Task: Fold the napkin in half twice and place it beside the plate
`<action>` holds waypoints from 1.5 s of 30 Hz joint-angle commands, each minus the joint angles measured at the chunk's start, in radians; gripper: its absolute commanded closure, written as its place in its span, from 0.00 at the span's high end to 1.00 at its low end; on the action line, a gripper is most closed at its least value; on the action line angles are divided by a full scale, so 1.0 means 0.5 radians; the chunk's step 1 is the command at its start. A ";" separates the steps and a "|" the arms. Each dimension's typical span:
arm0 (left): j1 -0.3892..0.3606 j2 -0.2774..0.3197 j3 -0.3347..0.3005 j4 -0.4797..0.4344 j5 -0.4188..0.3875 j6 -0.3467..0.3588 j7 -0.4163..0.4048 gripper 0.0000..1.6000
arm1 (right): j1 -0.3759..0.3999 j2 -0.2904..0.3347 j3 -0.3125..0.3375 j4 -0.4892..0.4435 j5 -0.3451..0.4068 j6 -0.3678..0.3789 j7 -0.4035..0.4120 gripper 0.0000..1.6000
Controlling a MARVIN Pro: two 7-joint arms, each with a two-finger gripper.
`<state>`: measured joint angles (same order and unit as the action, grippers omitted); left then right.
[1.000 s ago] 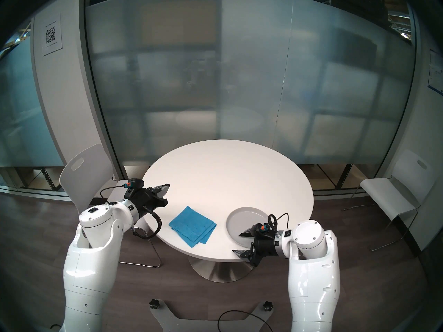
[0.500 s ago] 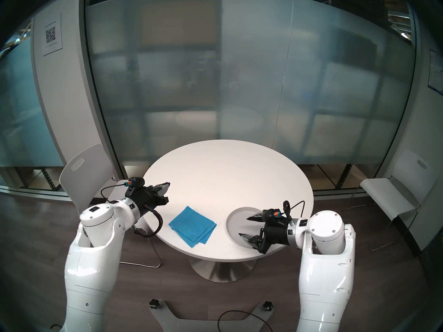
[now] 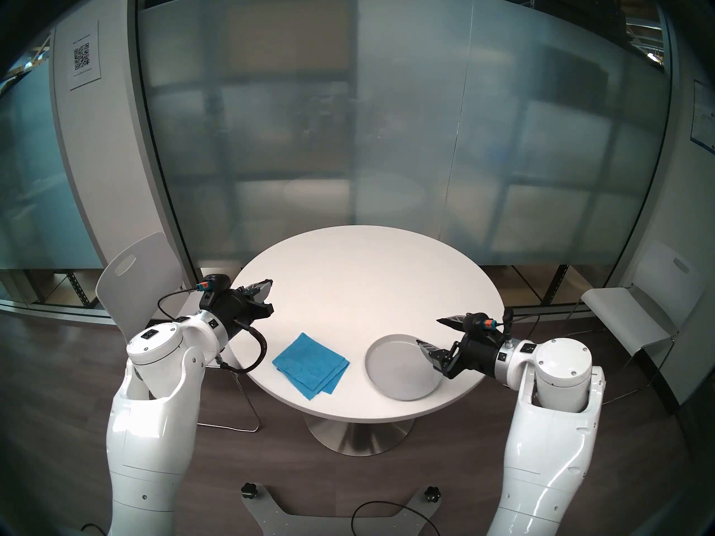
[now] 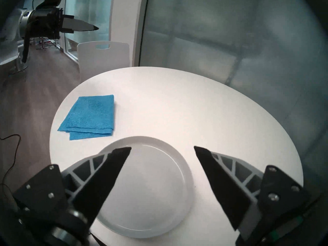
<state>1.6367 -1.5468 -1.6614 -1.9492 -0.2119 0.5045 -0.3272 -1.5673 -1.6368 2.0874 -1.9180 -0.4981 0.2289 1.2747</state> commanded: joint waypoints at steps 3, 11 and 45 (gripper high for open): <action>0.009 -0.092 0.062 -0.086 -0.012 -0.100 0.214 0.02 | -0.016 -0.005 0.020 0.043 0.301 -0.101 -0.293 1.00; 0.018 -0.104 0.181 -0.054 0.031 -0.290 0.494 0.03 | -0.051 -0.002 -0.030 0.158 0.468 -0.243 -0.586 1.00; 0.002 -0.114 0.267 0.068 0.124 -0.528 0.744 0.31 | -0.080 -0.001 -0.101 0.341 0.593 -0.409 -0.905 1.00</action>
<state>1.6449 -1.6030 -1.5260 -1.8971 -0.1437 0.2537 0.0521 -1.6214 -1.6402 2.0403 -1.7341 -0.2197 0.0257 0.8211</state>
